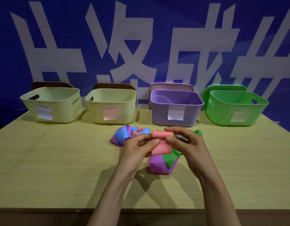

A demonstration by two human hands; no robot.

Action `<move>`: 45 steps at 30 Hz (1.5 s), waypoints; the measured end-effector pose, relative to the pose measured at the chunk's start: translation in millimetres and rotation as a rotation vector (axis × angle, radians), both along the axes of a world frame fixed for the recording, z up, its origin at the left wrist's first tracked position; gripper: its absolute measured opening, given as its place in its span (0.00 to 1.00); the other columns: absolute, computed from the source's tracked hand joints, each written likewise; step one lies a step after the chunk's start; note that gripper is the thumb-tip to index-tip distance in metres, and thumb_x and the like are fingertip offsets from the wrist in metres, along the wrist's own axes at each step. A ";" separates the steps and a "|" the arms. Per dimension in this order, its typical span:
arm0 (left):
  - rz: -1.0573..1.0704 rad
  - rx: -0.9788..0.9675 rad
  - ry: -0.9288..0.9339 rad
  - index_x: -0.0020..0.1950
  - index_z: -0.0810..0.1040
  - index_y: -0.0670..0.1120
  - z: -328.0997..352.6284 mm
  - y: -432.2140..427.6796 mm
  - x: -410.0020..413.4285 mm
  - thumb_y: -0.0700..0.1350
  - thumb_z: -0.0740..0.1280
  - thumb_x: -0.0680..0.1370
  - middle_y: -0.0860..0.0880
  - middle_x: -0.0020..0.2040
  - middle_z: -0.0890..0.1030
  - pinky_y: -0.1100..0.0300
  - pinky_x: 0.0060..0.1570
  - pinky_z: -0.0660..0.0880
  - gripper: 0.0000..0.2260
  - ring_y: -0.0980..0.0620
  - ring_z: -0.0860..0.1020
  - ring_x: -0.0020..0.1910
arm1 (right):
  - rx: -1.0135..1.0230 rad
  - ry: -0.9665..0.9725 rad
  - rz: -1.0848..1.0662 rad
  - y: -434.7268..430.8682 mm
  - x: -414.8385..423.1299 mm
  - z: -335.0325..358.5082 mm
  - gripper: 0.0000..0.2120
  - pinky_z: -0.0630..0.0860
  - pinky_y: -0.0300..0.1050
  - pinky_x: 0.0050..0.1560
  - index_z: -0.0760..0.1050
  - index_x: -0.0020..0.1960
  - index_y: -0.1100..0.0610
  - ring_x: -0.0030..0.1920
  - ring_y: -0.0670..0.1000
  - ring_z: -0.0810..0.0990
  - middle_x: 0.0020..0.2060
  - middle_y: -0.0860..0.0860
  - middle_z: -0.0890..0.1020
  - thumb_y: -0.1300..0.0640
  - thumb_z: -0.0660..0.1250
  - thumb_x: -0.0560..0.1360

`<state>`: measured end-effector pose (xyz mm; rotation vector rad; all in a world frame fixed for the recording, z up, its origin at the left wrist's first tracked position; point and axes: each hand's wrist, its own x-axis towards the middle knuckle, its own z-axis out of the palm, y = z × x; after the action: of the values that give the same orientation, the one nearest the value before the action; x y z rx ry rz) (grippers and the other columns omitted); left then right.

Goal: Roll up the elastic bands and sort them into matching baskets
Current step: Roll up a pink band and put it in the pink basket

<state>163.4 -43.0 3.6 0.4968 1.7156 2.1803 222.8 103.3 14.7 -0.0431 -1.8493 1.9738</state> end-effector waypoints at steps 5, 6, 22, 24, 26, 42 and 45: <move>-0.028 0.021 0.036 0.52 0.82 0.42 2.1 -2.5 1.7 0.40 0.71 0.70 0.49 0.44 0.85 0.59 0.51 0.79 0.11 0.51 0.82 0.48 | 0.037 0.000 0.009 1.2 0.3 -0.2 0.14 0.78 0.38 0.42 0.82 0.44 0.57 0.43 0.46 0.83 0.40 0.50 0.86 0.75 0.70 0.67; -0.021 0.039 0.023 0.50 0.82 0.41 2.8 -2.1 2.3 0.41 0.71 0.70 0.51 0.43 0.85 0.59 0.49 0.79 0.10 0.52 0.83 0.46 | 0.046 0.001 0.009 0.9 0.2 -0.2 0.15 0.79 0.38 0.43 0.82 0.44 0.58 0.43 0.46 0.83 0.40 0.50 0.86 0.75 0.69 0.67; 0.061 -0.001 0.058 0.47 0.83 0.42 -2.8 0.1 -0.4 0.37 0.70 0.73 0.48 0.42 0.85 0.62 0.46 0.80 0.05 0.52 0.83 0.42 | 0.178 -0.164 0.042 -5.8 -6.9 -8.2 0.08 0.77 0.51 0.48 0.81 0.43 0.57 0.41 0.51 0.82 0.38 0.56 0.84 0.53 0.68 0.74; 0.047 -0.001 0.042 0.49 0.82 0.41 -2.5 -0.3 -1.8 0.38 0.70 0.73 0.48 0.43 0.85 0.61 0.47 0.80 0.05 0.51 0.83 0.43 | 0.193 -0.156 0.025 -5.4 -8.6 -8.9 0.06 0.77 0.49 0.48 0.82 0.43 0.56 0.41 0.51 0.82 0.38 0.54 0.84 0.55 0.68 0.75; 0.025 0.017 0.008 0.50 0.82 0.42 -2.4 -0.9 -2.6 0.38 0.69 0.74 0.47 0.45 0.85 0.58 0.47 0.80 0.06 0.49 0.84 0.45 | 0.165 -0.149 0.014 -6.9 -9.9 -7.8 0.06 0.77 0.46 0.46 0.82 0.44 0.58 0.41 0.49 0.82 0.38 0.54 0.85 0.56 0.68 0.75; 0.031 0.130 -0.043 0.51 0.79 0.38 -5.4 0.3 -2.6 0.36 0.68 0.73 0.48 0.44 0.86 0.61 0.48 0.80 0.07 0.50 0.84 0.45 | 0.082 -0.048 0.027 -5.9 -8.5 -8.6 0.15 0.78 0.37 0.48 0.81 0.49 0.57 0.48 0.47 0.83 0.46 0.52 0.85 0.71 0.73 0.66; 0.071 0.149 -0.008 0.51 0.80 0.39 -7.0 0.0 -3.4 0.38 0.70 0.70 0.50 0.44 0.86 0.60 0.51 0.79 0.11 0.51 0.83 0.46 | -0.034 -0.019 0.007 -8.3 -11.1 -11.1 0.18 0.78 0.39 0.52 0.78 0.55 0.57 0.49 0.48 0.83 0.49 0.52 0.83 0.68 0.73 0.67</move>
<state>160.0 -43.0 -3.5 0.4690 1.5976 2.3686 211.7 95.0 3.6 -0.0663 -1.8296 2.0164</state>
